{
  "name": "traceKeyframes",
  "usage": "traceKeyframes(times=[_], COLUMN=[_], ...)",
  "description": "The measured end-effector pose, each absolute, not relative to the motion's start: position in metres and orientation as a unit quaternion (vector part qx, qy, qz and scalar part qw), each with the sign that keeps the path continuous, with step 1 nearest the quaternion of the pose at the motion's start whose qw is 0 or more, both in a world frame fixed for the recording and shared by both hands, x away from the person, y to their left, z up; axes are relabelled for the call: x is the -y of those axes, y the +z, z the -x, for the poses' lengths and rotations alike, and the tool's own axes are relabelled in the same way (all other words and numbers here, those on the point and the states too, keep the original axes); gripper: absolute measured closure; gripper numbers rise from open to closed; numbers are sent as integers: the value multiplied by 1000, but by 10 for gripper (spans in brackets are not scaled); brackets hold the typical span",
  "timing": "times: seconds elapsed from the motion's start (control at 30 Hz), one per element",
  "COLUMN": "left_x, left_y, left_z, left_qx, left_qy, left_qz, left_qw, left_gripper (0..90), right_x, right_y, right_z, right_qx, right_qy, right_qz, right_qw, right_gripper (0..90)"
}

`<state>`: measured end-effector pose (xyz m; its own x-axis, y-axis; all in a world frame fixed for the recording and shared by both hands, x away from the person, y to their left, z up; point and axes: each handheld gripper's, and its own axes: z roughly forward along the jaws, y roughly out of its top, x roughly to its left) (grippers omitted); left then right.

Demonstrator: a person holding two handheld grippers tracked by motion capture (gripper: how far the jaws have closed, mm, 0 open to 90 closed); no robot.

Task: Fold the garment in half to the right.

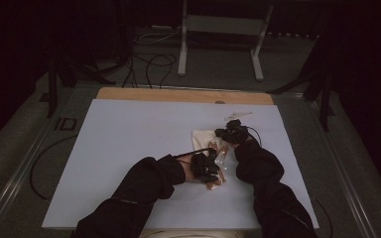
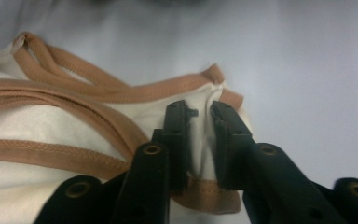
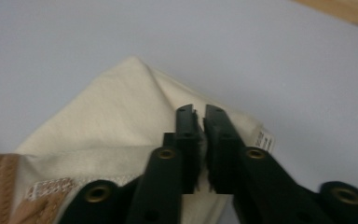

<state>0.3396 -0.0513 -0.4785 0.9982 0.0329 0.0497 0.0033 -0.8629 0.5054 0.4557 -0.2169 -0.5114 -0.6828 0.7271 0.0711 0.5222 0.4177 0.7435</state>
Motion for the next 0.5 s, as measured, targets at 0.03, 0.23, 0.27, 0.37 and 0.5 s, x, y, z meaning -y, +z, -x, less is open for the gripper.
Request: traceKeyframes(times=[0.03,0.23,0.27,0.37,0.5], left_x=[51,47,45,40,25], left_y=[-478,-468,-466,-463,-454], left_z=[-340,-339,-339,-340,-341], left_qx=[-11,-24,-28,-39,-61], left_qy=[28,51,56,57,51], left_qz=[-963,-955,-954,-950,-941], left_qw=[267,291,295,305,328], left_gripper=[712,438,398,294,187], right_x=[218,224,224,224,225], right_y=[-512,-509,-507,-503,-488], right_z=[-456,-457,-457,-457,-454], right_qx=[-832,-826,-825,-827,-825], right_qy=[386,380,379,377,377], right_qz=[-377,-397,-399,-397,-395], right_qw=[129,127,127,129,142], right_gripper=[750,495,474,443,409])
